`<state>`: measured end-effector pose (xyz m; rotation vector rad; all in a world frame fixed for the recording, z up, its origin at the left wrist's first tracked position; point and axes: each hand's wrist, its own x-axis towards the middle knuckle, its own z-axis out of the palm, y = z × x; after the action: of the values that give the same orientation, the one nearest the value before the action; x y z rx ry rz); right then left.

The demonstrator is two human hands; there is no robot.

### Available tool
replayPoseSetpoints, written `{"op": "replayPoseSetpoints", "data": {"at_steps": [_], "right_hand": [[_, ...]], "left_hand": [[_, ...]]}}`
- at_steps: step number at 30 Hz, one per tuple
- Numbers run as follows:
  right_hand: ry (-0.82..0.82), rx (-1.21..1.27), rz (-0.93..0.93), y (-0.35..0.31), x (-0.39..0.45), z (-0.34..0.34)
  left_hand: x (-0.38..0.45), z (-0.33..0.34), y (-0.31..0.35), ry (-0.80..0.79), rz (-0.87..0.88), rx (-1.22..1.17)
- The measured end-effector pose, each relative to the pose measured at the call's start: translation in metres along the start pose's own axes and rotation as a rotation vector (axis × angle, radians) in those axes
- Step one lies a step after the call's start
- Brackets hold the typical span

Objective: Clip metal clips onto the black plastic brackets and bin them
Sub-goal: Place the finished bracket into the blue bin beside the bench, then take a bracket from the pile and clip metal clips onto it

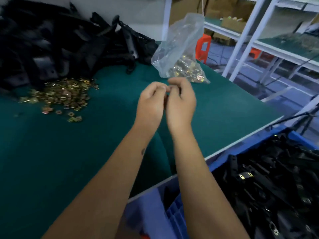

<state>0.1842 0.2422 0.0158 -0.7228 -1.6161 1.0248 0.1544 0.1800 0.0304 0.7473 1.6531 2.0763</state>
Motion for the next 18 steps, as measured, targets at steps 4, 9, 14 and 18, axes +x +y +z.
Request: {"op": "replayPoseSetpoints", "data": {"at_steps": [4,9,14,18], "right_hand": [[-0.469,-0.153,-0.061,-0.002,-0.013,0.078],[-0.807,-0.31,-0.036,0.0,-0.021,0.137],[-0.733,-0.402,-0.009,0.003,-0.018,0.164],[-0.714,-0.227,0.11,0.004,-0.012,0.18]], "left_hand": [[0.02,-0.088,-0.005,0.364,0.089,0.12],[0.029,-0.184,-0.006,0.685,0.078,0.284],[0.034,-0.209,-0.019,0.684,-0.126,0.485],[0.04,-0.205,-0.018,0.636,-0.209,0.764]]}}
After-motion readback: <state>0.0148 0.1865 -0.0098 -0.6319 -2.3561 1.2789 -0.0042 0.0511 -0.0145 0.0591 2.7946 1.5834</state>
